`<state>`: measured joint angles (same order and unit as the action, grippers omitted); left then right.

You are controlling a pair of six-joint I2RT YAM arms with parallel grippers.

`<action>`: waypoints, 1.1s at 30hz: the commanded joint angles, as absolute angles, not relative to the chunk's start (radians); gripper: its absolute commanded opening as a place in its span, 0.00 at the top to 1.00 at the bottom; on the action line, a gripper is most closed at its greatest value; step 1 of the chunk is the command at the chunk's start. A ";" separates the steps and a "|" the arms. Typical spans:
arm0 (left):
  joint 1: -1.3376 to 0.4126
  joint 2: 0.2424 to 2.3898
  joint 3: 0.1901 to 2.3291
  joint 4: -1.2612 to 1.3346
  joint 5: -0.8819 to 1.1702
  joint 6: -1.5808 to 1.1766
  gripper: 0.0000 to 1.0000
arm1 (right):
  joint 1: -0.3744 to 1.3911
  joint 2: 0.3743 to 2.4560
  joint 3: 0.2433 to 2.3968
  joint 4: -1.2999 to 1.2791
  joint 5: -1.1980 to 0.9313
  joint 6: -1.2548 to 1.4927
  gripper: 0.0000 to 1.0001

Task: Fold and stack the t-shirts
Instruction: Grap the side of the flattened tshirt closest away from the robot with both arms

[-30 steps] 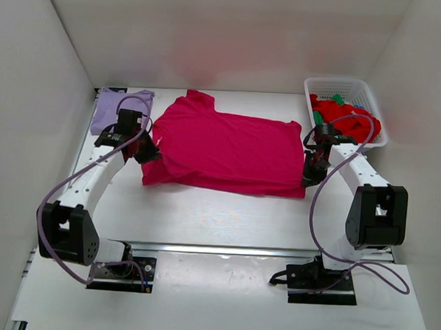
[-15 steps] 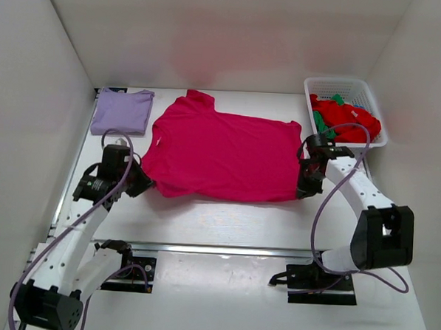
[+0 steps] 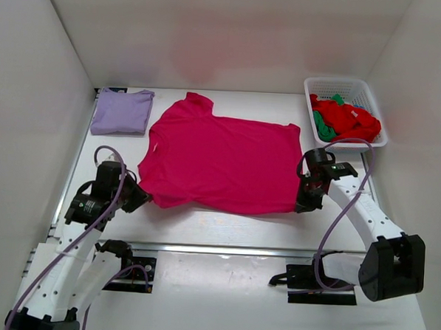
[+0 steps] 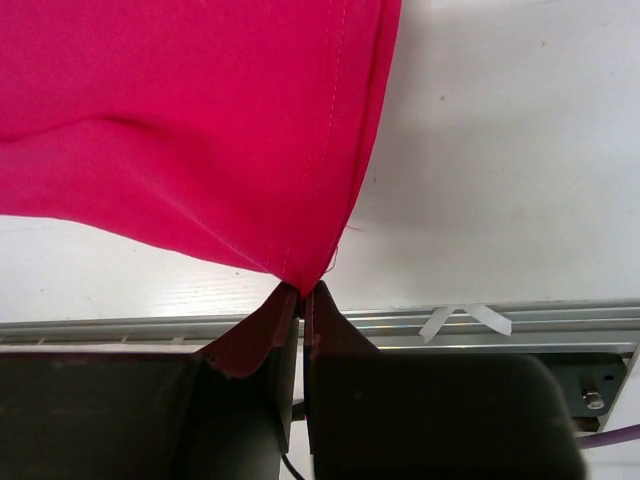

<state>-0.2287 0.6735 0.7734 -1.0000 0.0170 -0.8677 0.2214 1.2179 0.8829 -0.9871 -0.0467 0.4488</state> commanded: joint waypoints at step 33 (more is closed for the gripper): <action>-0.249 1.313 1.184 -0.824 -0.109 -0.637 1.00 | 0.066 1.540 1.150 -0.957 -0.009 0.311 1.00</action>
<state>-0.2569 1.2598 1.1015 -0.8734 -0.0818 -0.6792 0.0750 1.5002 1.0813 -0.9695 -0.0219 0.3363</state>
